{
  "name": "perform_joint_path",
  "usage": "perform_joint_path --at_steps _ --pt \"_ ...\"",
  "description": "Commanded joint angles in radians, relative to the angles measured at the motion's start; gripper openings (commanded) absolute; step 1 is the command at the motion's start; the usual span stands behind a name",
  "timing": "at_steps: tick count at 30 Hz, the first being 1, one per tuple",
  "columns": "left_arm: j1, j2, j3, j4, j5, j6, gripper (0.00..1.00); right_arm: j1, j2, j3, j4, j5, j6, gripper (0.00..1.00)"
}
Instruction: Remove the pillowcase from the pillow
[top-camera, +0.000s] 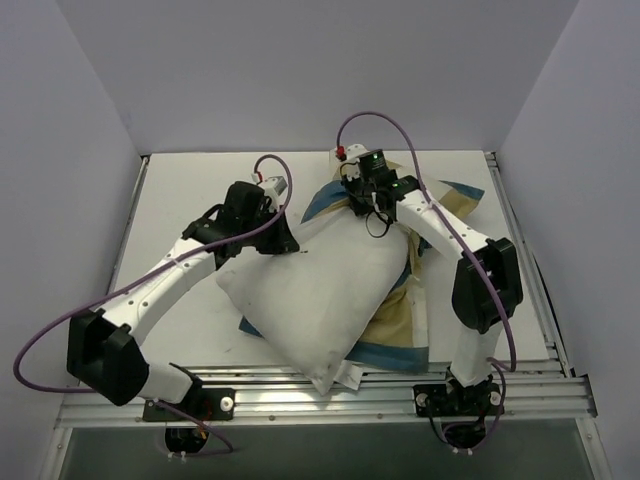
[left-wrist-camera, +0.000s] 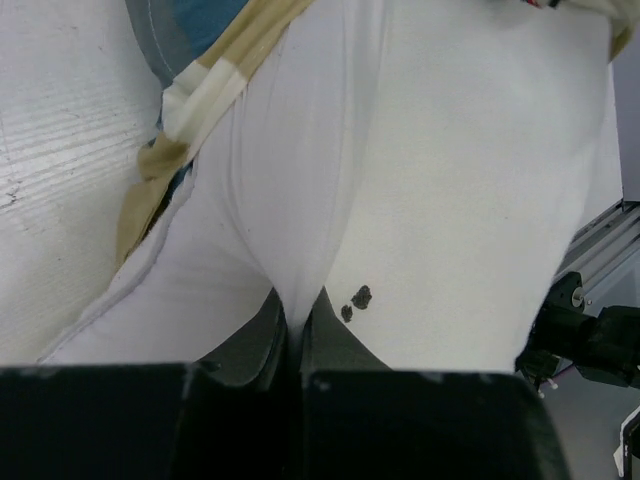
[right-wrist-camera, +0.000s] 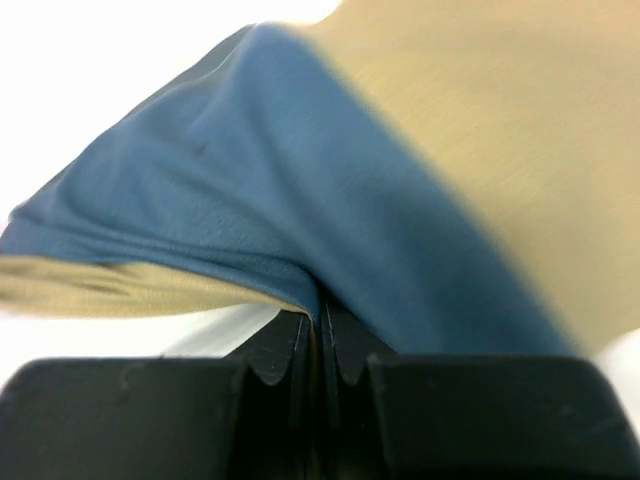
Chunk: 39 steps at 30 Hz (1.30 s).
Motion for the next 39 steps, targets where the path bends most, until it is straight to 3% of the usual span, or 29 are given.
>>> perform_joint_path --at_steps 1,11,17,20,21,24,27,29,31,32,33,34,37,39 --pt "0.007 -0.181 0.018 -0.229 -0.047 0.048 0.02 -0.162 0.0 0.063 -0.034 0.266 0.096 0.0" --pt "0.013 -0.507 0.05 -0.512 -0.113 0.04 0.02 -0.442 0.016 0.27 -0.166 0.357 0.335 0.0" --pt "0.015 -0.625 0.015 -0.618 -0.149 -0.01 0.02 -0.578 0.035 0.287 -0.218 0.383 0.425 0.0" --pt "0.015 -0.642 -0.016 -0.615 -0.18 -0.013 0.02 -0.581 0.04 0.276 -0.206 0.339 0.422 0.0" --pt "0.015 -0.616 -0.039 -0.582 -0.188 -0.009 0.02 -0.569 0.033 0.252 -0.186 0.22 0.396 0.0" --pt "0.015 -0.55 -0.059 -0.489 -0.185 0.005 0.02 -0.464 -0.008 0.206 -0.108 0.095 0.362 0.01" --pt "0.015 -0.394 -0.029 -0.354 -0.226 0.032 0.04 -0.356 -0.037 0.157 -0.061 -0.027 0.349 0.15" --pt "0.015 -0.325 -0.004 -0.256 -0.261 0.075 0.14 -0.325 -0.063 0.106 -0.007 -0.101 0.374 0.3" --pt "0.015 -0.233 0.05 -0.192 -0.285 0.112 0.33 -0.295 -0.083 0.083 0.015 -0.126 0.385 0.41" --pt "0.015 -0.205 0.071 -0.176 -0.288 0.124 0.4 -0.287 -0.101 0.069 0.018 -0.131 0.389 0.52" --pt "0.013 -0.167 0.094 -0.164 -0.285 0.132 0.51 -0.273 -0.115 0.065 0.018 -0.134 0.392 0.57" --pt "0.01 -0.156 0.134 -0.162 -0.275 0.147 0.7 -0.268 -0.129 0.059 0.013 -0.138 0.391 0.63" --pt "-0.06 -0.16 0.171 -0.153 -0.289 0.187 0.94 -0.249 -0.218 0.0 0.018 -0.129 0.394 0.77" --pt "-0.188 -0.183 0.182 -0.147 -0.395 0.218 0.97 -0.244 -0.305 -0.073 0.021 -0.106 0.409 0.87"
